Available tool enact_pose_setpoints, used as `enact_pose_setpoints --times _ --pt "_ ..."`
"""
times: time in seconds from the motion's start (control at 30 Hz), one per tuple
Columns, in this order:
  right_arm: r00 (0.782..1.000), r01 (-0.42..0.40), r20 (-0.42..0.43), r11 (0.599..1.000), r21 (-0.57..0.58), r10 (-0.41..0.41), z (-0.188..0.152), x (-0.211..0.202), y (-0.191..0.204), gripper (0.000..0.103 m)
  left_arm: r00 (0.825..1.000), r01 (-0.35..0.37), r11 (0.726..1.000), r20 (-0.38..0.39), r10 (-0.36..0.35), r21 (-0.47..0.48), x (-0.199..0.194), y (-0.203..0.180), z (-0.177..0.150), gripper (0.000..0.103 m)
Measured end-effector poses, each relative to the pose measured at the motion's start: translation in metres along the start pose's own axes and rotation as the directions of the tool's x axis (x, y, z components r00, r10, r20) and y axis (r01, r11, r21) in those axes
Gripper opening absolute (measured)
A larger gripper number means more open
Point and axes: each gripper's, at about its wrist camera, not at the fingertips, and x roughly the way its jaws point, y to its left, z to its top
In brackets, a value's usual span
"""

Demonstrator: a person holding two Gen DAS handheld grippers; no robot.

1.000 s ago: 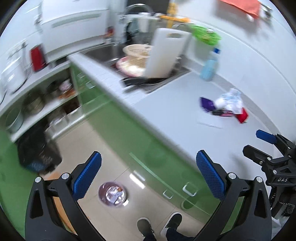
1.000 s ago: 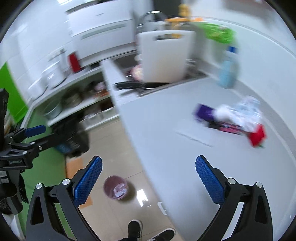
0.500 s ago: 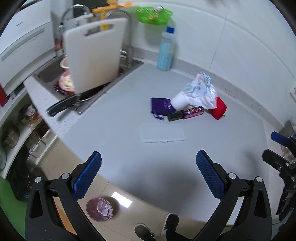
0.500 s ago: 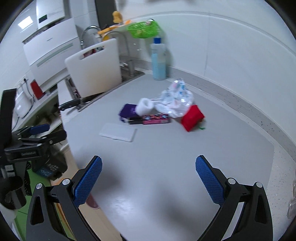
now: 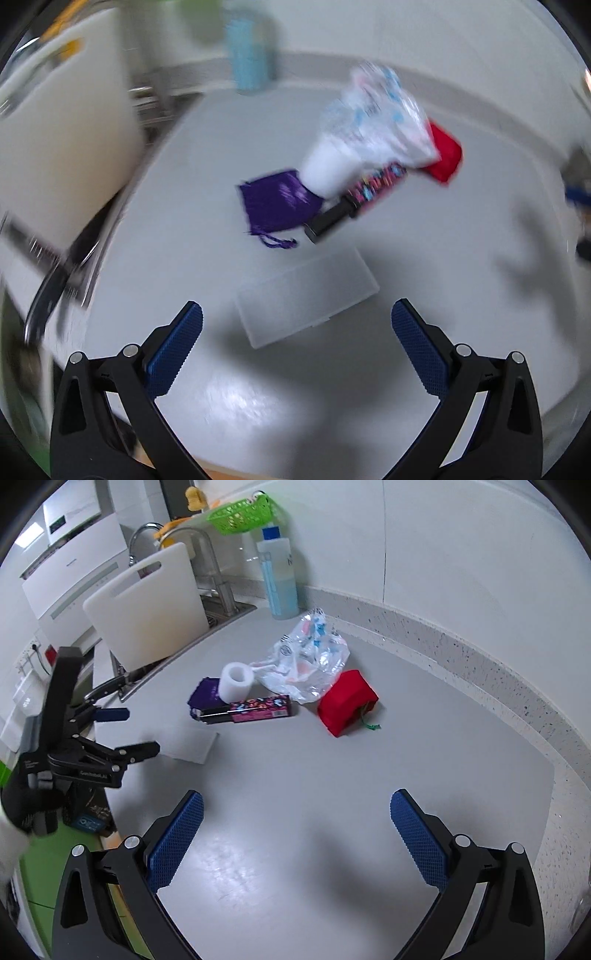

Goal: Collect trash
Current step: 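Move both tools back up to the counter, then grasp the white plastic tray with the left gripper while the right gripper grasps the red cloth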

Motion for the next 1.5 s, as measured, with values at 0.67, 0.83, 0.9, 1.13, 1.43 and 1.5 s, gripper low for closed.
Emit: enact_pose_setpoints --times 0.67,0.83,0.9,1.13,1.43,1.5 --pt "0.998 0.029 -0.06 0.999 0.031 -0.027 0.011 0.025 -0.006 0.097 0.971 0.234 0.84 -0.165 -0.174 0.49 0.056 0.002 0.006 0.075" --pt "0.998 0.023 -0.063 0.999 0.033 -0.021 0.016 0.028 -0.002 0.097 0.973 0.225 0.836 -0.161 -0.166 0.5 0.052 0.002 0.007 0.066" --pt "0.998 0.023 -0.065 0.999 0.033 -0.021 0.017 0.029 -0.001 0.097 0.973 0.223 0.845 -0.163 -0.163 0.486 0.051 0.001 0.006 0.064" --pt "0.998 0.026 -0.065 0.999 0.042 -0.023 0.021 0.032 -0.003 0.097 0.971 0.217 0.899 -0.177 -0.16 0.381 0.045 0.003 0.005 0.056" --pt "0.998 0.033 -0.062 0.999 0.041 -0.03 0.025 0.036 -0.011 0.097 0.976 0.193 0.964 -0.139 -0.169 0.184 0.029 0.004 -0.005 0.052" --pt "0.998 0.041 -0.058 0.998 0.041 -0.038 0.028 0.038 -0.016 0.097 0.978 0.184 0.972 -0.13 -0.165 0.146 0.024 0.004 -0.007 0.052"
